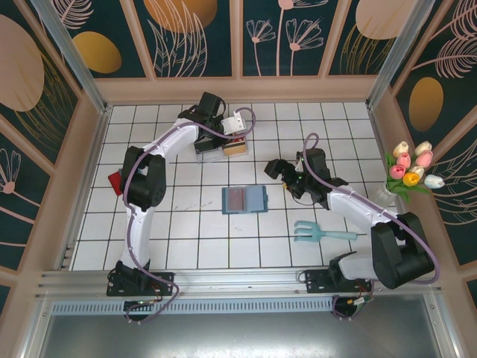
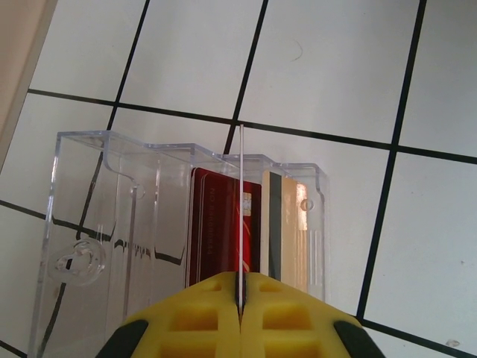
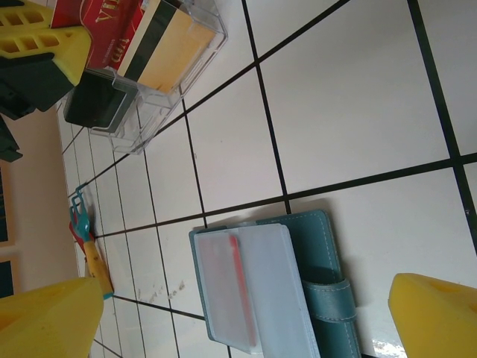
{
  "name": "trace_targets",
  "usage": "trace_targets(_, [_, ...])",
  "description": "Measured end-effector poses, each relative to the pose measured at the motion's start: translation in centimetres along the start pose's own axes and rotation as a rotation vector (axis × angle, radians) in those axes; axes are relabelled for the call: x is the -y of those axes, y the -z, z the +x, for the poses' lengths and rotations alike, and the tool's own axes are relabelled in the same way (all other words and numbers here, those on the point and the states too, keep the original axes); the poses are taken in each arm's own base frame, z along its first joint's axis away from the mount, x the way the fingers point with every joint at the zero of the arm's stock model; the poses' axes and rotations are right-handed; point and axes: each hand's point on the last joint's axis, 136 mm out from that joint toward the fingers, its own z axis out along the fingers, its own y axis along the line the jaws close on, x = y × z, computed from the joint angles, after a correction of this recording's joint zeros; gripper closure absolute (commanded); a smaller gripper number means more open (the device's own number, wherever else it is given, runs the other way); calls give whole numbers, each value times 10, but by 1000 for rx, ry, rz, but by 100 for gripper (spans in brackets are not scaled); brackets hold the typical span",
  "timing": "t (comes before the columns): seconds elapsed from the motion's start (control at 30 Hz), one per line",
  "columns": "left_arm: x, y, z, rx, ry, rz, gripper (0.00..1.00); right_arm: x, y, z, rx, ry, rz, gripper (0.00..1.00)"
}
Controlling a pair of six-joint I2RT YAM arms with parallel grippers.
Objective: Take the credit cards out of the card holder
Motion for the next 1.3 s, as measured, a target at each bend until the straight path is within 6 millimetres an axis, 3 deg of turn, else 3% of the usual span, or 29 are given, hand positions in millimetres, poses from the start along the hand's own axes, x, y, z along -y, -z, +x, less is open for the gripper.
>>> trace_targets(0.37, [0,-5,8,-16,-11,-15,100,-3,-1,4,-11,-7,-4,1])
trace_targets(0.83, [-3,-5,8,-19,-6,-31,83,-20,1,-3,2,8,-27,1])
trace_targets(1.3, [-9,-4,8,-22,8,-56,74,-20,2,-4,4,7,-24,1])
